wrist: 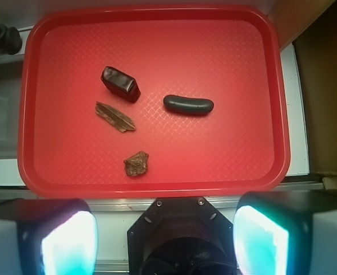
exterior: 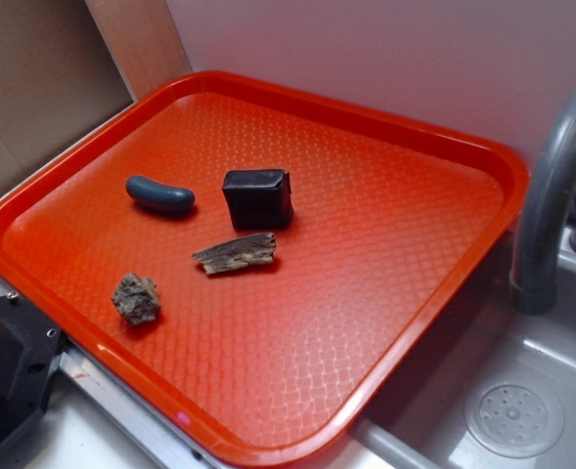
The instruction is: Grab the wood chip.
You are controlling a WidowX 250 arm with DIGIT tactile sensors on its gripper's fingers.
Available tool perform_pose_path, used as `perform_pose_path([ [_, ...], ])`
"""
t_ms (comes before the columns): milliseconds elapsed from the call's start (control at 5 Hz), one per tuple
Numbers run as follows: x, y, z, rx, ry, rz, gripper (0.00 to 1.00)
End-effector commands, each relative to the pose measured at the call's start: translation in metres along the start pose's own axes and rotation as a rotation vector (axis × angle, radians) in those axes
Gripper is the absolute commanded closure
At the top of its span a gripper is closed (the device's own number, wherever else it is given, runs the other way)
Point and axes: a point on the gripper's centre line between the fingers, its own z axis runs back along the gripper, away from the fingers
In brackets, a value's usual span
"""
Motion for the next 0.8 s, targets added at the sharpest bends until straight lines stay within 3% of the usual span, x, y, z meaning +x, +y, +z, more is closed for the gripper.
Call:
perform_pose_path([
  [0,0.000,0.000,0.000,0.000,0.000,0.000,0.00],
  [200,0.024,-0.038,-0.055,-0.135,-0.049,-0.241,0.00],
  [400,0.030,-0.049,-0.086,-0.166,-0.087,-0.359,0.00],
  [600,0.032,-0.062,-0.119,-0.227,-0.058,-0.436,0.00],
])
